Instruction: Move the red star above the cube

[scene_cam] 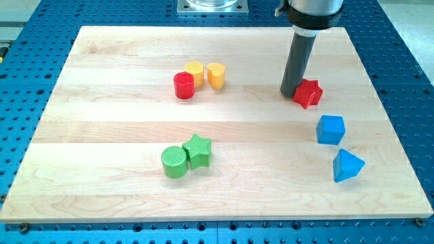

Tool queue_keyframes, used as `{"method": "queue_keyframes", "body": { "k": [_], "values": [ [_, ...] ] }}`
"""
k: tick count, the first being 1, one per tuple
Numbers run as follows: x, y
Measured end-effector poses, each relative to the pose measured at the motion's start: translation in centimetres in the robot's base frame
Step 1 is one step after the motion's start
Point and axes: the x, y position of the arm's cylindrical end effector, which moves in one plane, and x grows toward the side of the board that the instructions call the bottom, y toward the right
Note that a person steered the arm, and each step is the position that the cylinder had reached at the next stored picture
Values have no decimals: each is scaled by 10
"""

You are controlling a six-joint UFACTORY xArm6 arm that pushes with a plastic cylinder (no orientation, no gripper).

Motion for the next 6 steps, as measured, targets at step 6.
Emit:
{"method": "queue_keyframes", "body": {
  "k": [6],
  "values": [
    [108,7]
  ]
}}
